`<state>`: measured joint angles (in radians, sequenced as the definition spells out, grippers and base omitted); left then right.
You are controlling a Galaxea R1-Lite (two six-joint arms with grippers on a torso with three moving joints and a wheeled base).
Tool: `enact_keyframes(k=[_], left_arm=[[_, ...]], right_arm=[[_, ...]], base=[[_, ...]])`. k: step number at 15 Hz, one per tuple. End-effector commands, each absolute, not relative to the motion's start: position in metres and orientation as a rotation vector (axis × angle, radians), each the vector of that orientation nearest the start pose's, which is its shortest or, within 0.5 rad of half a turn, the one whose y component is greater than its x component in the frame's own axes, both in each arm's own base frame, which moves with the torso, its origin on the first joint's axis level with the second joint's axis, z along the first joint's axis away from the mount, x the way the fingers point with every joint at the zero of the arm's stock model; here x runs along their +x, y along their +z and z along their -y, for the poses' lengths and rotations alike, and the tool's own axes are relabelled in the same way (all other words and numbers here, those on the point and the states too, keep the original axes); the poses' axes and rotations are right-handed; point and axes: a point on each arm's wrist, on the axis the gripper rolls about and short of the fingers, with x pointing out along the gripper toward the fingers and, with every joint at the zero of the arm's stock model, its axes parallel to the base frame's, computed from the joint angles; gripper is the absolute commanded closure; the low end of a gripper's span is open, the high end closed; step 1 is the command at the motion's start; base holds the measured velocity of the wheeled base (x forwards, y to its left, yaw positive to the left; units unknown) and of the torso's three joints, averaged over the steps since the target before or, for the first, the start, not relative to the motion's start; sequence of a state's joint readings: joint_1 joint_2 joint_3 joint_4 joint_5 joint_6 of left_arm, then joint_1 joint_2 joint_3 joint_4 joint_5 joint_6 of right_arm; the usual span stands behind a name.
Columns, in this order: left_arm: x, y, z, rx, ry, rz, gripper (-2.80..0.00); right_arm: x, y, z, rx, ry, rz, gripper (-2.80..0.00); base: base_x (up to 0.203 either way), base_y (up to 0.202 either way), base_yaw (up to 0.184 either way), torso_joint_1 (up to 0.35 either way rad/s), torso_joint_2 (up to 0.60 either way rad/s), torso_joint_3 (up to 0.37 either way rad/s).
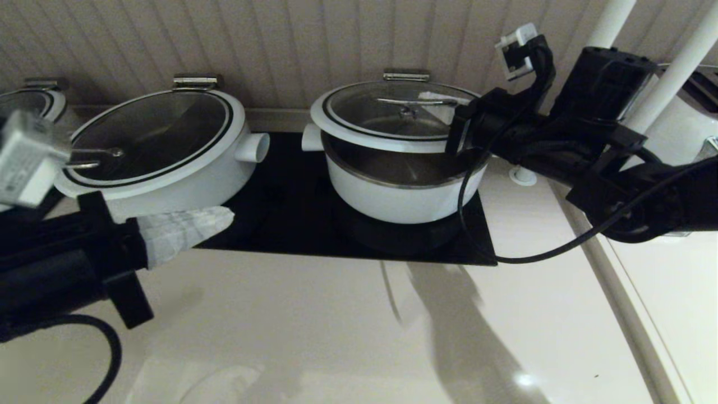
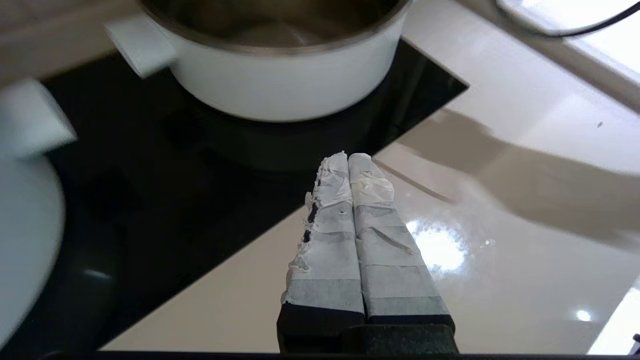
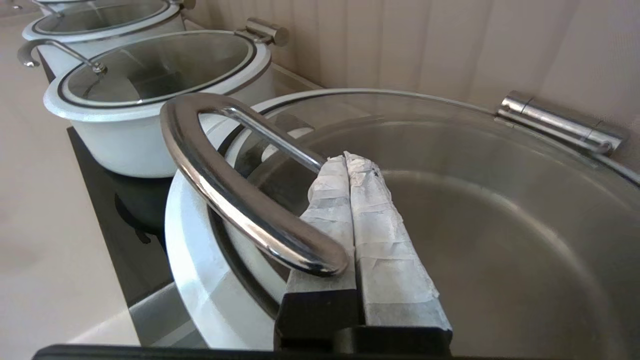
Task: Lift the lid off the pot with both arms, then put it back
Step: Hold the pot lid with the left arm
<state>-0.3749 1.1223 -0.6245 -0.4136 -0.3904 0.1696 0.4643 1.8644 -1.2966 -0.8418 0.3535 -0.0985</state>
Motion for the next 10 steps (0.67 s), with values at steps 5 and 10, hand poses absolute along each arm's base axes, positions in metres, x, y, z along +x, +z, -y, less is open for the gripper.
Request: enact_keyframes(k=[5,10], left_arm=[[0.196,0.219,0.09,0.161,-0.784,-0.065,0.0],[0.223,0.208,0.102,0.153,-0.746,-0.023,0.0]], right_arm=[[0.334,0.284,-0.176,-0.076,0.8,0.329,0.0],[0.336,0.285,-0.177,-0.057,0.8,0.328,0.0]], base=[[0.0,0.0,0.0,0.0,0.0,0.0],[0.0,0.0,0.0,0.0,0.0,0.0]])
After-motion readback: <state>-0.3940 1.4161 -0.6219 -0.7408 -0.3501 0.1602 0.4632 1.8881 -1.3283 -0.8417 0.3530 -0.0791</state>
